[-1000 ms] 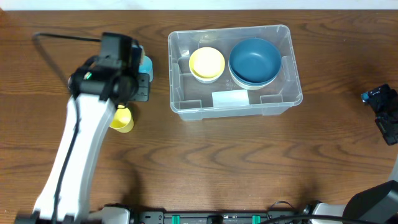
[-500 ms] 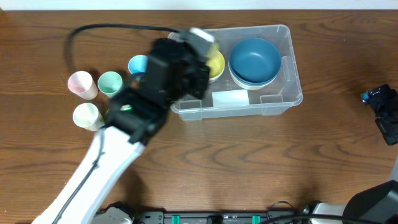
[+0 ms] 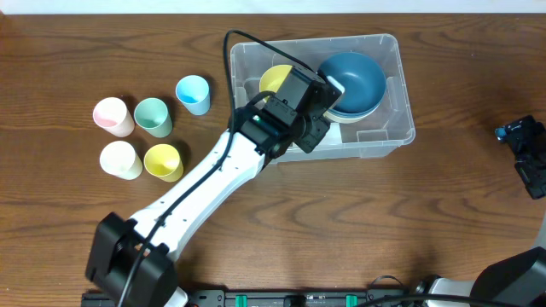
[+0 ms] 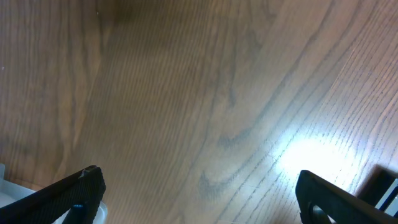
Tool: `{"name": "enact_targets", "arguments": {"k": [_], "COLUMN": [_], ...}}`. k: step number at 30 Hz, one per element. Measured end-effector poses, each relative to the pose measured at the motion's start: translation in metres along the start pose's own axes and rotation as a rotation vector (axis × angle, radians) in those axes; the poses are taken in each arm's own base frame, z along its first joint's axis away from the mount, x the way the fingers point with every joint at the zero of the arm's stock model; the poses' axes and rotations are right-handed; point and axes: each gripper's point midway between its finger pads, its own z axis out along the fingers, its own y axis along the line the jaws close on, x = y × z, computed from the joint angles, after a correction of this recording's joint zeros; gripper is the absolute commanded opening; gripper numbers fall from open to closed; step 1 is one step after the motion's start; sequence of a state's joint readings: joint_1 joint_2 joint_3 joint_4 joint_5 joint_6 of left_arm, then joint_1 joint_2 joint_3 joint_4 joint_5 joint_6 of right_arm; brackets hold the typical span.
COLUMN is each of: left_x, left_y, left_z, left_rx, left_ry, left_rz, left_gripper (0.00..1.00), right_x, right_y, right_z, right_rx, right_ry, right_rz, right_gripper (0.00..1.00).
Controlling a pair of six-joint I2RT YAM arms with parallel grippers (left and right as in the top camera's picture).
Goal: Pack container
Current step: 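Carry the yellow cup into the bin and lower it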
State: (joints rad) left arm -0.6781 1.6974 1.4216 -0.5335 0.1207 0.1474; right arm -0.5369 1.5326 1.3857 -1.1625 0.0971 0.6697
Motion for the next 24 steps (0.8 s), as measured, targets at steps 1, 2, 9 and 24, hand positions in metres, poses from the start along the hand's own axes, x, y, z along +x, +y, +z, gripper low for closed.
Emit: {"name": "enact_targets", "arguments": {"k": [1,2,9,24], "left_x": [0.004,0.006,0.020,0.030], "left_y": [0.000,0.000,-0.001,0.000], "left_z": [0.004,0.007,0.030,0.066], "left_rx": [0.001,0.002,0.009,0.012], "left_ry": [0.015,0.027,0.080,0.109], "left_rz": [0.003,0.005,0.008,0.008], "left_gripper": [0.06,0.06,0.06,0.06], "right_x": [0.000,0.000,0.000,0.000], "right_y": [0.000,0.000,0.000,0.000], "right_z": [0.000,0.000,0.000,0.000], "right_rx": [0.000,0.000,0.000,0.000], "right_ry": [0.000,0.000,0.000,0.000], "right_rz": [0.000,0.000,0.000,0.000], "right_gripper": [0.99,0.99,0.99,0.99]}}
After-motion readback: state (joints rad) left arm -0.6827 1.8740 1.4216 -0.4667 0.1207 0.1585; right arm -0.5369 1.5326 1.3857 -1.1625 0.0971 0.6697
